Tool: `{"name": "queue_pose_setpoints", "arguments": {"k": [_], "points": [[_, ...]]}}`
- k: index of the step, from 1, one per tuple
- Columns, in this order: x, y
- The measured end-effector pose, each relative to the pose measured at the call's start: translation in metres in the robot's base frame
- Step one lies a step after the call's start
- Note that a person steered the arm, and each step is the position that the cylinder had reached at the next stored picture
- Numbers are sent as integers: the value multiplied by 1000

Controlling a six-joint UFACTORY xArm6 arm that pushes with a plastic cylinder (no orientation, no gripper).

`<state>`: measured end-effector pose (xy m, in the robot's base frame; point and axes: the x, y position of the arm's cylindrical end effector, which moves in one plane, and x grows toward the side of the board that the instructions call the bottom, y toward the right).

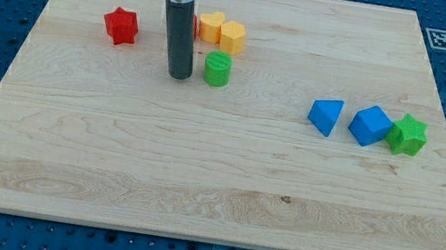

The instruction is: Move the green circle towards the center right

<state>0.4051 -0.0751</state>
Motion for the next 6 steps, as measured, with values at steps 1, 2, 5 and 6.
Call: {"name": "queue_pose_setpoints", "arguments": {"k": [1,2,5,6], "points": [[-5,0],[-11,0],[-11,62],[-11,116]]}}
